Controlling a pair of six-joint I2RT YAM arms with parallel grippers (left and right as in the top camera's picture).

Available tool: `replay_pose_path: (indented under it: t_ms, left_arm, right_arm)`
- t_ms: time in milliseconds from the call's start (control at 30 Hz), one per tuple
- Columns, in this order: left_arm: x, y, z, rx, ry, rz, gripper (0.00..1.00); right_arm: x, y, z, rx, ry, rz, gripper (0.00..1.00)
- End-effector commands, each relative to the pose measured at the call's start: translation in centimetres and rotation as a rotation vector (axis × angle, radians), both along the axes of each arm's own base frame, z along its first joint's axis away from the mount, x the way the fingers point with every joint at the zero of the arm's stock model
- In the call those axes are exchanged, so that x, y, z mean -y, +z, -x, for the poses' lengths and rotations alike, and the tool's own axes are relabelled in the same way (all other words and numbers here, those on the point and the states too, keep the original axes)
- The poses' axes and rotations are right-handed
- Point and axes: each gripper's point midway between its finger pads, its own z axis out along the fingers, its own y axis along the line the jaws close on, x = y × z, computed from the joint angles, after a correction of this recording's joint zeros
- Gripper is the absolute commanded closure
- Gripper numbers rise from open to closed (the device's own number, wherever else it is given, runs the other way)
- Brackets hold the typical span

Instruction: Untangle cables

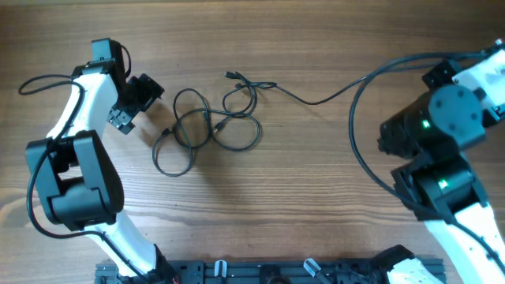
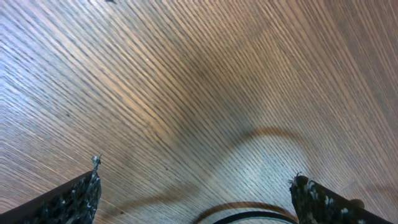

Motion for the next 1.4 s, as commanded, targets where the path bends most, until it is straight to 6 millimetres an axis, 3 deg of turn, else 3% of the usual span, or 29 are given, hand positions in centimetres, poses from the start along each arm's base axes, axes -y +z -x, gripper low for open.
replay_pose_path:
  t_ms: [0, 167, 300, 533, 700, 800, 1033, 1133, 1367]
  left_arm:
    - [0.8, -0.4, 0.2, -0.010, -0.014, 0.029, 0.00]
    - [1.9, -0.4, 0.0, -0.006, -0.041, 0.027, 0.00]
    - [2.0, -0.4, -0.1, -0.006, -0.046, 0.023, 0.00]
    - [2.0, -0.4, -0.1, -0.006, -0.045, 0.023, 0.00]
    - [2.0, -0.4, -0.1, -0.006, -0.045, 0.024, 0.00]
    - [2.0, -0.4, -0.1, -0.004, -0.046, 0.023, 0.00]
    - [2.0, -0.4, -0.1, -0.004, -0.046, 0.023, 0.00]
    - [2.0, -0.4, -0.1, -0.004, -0.046, 0.023, 0.00]
    - [2.0, -0.4, -0.1, -0.004, -0.046, 0.023, 0.00]
  right_arm:
    - [-0.7, -1.8, -1.9, -0.130, -0.012, 0.060, 0.96]
    - [-4.4, -8.7, -7.4, -0.490, 0.243, 0.188, 0.96]
    - [-7.5, -15.5, -10.0, -0.662, 0.450, 0.122, 0.95]
    - [-11.7, -23.8, -12.0, -0.850, 0.660, 0.002, 0.96]
    - [-17.9, -29.4, -11.9, -0.962, 0.999, -0.179, 0.95]
    - [-21.4, -31.3, -11.0, -1.000, 1.185, -0.293, 0.94]
    - [-25.6, -32.9, -9.0, -1.041, 1.416, -0.451, 0.82]
    - [-26.3, -33.3, -8.3, -1.060, 1.467, -0.486, 0.80]
    - [-26.0, -34.6, -7.6, -1.115, 1.447, -0.509, 0.80]
